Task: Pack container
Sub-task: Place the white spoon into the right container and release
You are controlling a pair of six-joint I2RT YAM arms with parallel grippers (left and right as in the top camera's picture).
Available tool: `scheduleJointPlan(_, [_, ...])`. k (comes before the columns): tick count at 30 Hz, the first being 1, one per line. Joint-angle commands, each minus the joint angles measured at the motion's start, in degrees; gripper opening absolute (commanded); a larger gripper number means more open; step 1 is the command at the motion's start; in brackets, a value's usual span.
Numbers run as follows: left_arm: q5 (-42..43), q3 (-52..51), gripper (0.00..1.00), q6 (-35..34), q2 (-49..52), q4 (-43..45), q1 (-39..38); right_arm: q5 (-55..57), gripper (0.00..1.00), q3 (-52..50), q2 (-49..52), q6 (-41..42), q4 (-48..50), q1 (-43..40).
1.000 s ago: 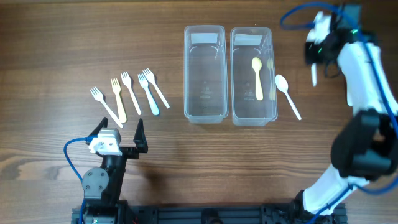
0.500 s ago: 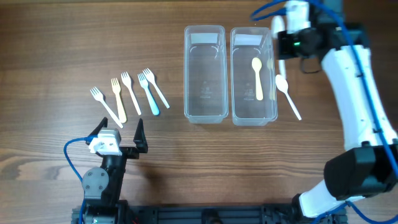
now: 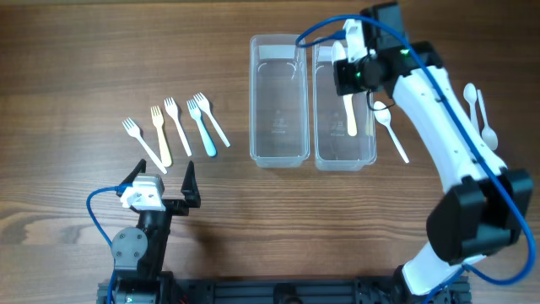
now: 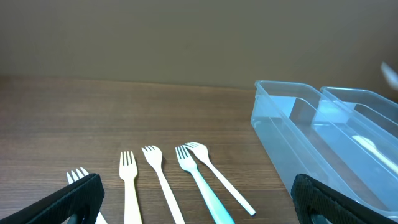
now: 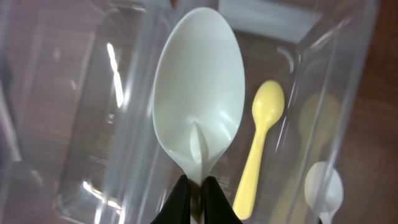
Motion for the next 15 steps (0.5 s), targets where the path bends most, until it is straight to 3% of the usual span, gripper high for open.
scheduleJointPlan(1, [0.7,0.0,1.0,0.9,-0.1,-0.5,-0.3,1.3,0.05,-3.3,2.6,1.4,1.6,0.0])
scheduleJointPlan(5, [0.7,0.0,1.0,0.9,-0.1,-0.5,-0.3,1.3,0.11,-4.5,3.5,1.5,2.6,0.0])
scheduleJointPlan(6, [0.7,0.0,1.0,0.9,-0.1,-0.5,-0.3,1.3,0.29,-4.4,3.5,1.4,2.9,0.0])
scheduleJointPlan(8, [0.7,0.0,1.0,0.9,-0.1,-0.5,-0.3,1.3,0.45,-4.4,3.5,1.4,3.5,0.0])
scheduleJointPlan(12, [0.7,0.0,1.0,0.9,-0.1,-0.5,-0.3,1.0,0.54,-2.9,3.2,1.4,3.3,0.0])
scheduleJointPlan(15, [0.7,0.0,1.0,0.9,-0.1,-0.5,-0.3,1.9,0.53,-0.9,2.0,1.2,1.9,0.0])
